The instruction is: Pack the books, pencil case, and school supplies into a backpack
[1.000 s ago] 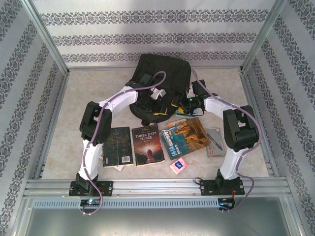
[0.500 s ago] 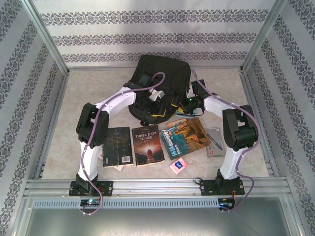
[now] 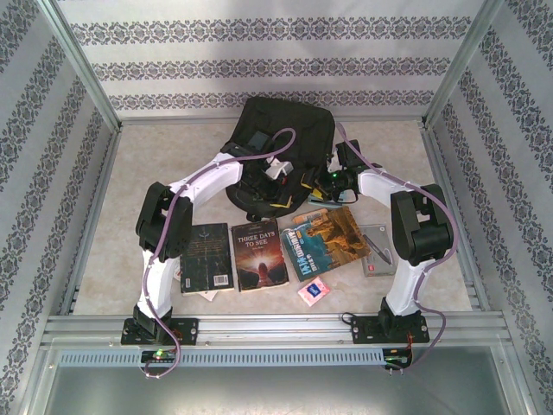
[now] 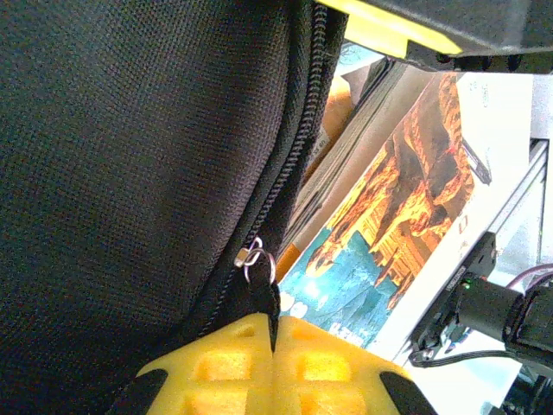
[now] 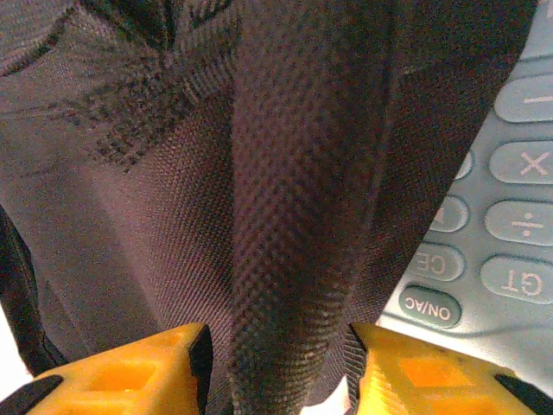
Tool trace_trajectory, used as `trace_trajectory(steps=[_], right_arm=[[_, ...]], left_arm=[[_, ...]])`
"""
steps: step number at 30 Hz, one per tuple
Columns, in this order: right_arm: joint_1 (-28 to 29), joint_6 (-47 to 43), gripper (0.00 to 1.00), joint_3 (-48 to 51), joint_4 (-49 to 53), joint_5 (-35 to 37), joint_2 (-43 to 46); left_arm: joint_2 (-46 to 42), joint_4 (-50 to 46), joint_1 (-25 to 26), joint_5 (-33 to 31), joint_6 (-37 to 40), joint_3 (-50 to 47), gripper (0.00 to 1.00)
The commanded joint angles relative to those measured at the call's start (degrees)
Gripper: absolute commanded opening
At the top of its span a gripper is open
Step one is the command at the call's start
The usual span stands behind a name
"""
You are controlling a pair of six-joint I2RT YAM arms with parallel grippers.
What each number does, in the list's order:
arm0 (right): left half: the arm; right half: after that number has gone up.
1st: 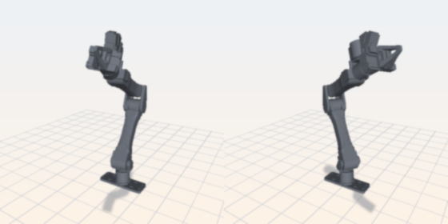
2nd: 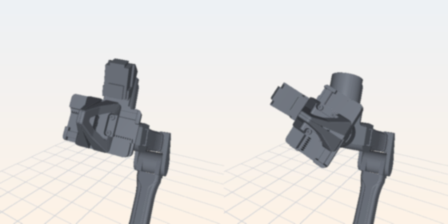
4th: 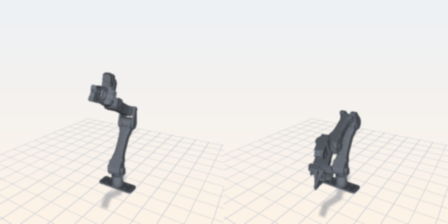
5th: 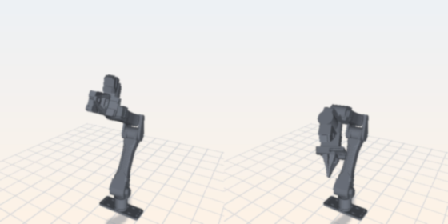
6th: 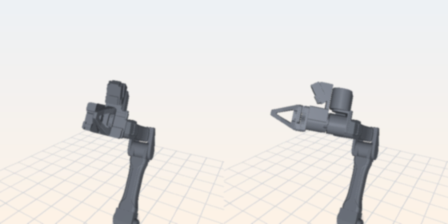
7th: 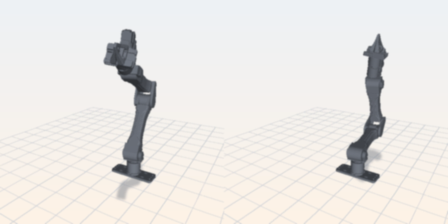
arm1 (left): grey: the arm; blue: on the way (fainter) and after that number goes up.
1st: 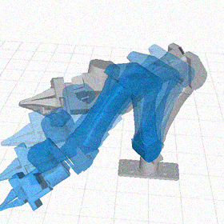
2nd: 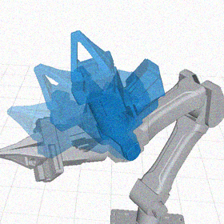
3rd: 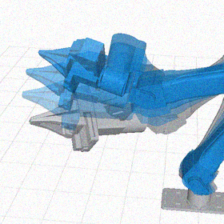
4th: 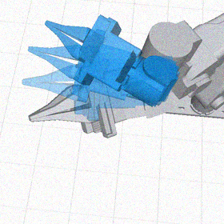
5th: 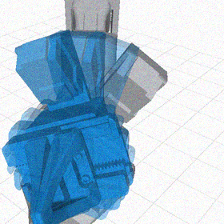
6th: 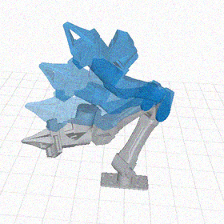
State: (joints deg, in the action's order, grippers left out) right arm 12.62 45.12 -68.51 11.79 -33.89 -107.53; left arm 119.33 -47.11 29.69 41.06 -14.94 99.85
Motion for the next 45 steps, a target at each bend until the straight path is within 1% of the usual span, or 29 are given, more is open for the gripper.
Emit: trace_trajectory(steps=[1, 3, 6, 8, 13, 17, 22, 24, 25, 30, 35, 40, 45], right_arm=[[0.5, -0.1, 0.47, -0.7, 1.1, 1.7, 1.4], [0.5, -0.5, 0.5, -0.4, 2.1, 2.7, 3.0], [0.6, -0.5, 0.58, 0.9, 2.9, 3.6, 5.7], [0.6, 0.2, 0.6, 1.5, 3.3, 3.7, 7.1], [1.8, 4.7, 0.61, 2.4, 2.4, 1.6, 7.6], [4.1, 6.3, 0.61, 1.8, 2.9, 2.9, 6.6], [4.8, 8.5, 0.6, 2.7, 2.5, 5.2, 6.5], [5.3, 8.6, 0.55, 2.1, 2.4, 5.2, 5.8], [5.5, 8.5, 0.51, 1.6, 2.7, 5.3, 5.4], [5.8, 6.8, 0.19, 0.6, 4.8, 8.1, 4.1], [4.8, 2.9, 0.0, -0.4, 8.1, 10.4, 3.8], [2.8, 0.3, 0.0, -1.0, 10.3, 12.1, 4.2], [1.7, -2.3, 0.0, -2.4, 12.6, 12.6, 3.8]], left_arm=[[0.3, -3.2, 0.9, -1.5, 1.3, 0.8, 0.0], [-0.3, -2.7, 0.9, -1.8, 0.8, 1.0, 0.0], [-1.2, -1.5, 0.7, -1.5, -0.1, 1.2, 0.0], [-1.7, -1.0, 0.8, -1.5, -0.7, 1.7, 0.0], [-3.2, 1.1, 0.7, -1.2, -2.1, 1.9, 0.0], [-4.1, 2.3, 0.7, -1.0, -3.1, 2.0, 0.0], [-4.8, 2.3, 0.8, -1.1, -3.3, 2.2, 0.0], [-5.0, 2.3, 0.8, -1.4, -3.3, 2.1, 0.0], [-5.0, 2.2, 0.7, -1.4, -3.2, 2.1, 0.0], [-4.5, 0.7, 0.3, -2.9, -2.6, 2.6, 0.0], [-4.9, -0.3, -1.2, -3.4, -2.8, 2.0, 0.0], [-5.8, -1.0, -2.5, -3.5, -2.8, 1.2, 0.0], [-7.1, 0.0, -3.7, -3.4, -3.4, -1.7, 0.0]])
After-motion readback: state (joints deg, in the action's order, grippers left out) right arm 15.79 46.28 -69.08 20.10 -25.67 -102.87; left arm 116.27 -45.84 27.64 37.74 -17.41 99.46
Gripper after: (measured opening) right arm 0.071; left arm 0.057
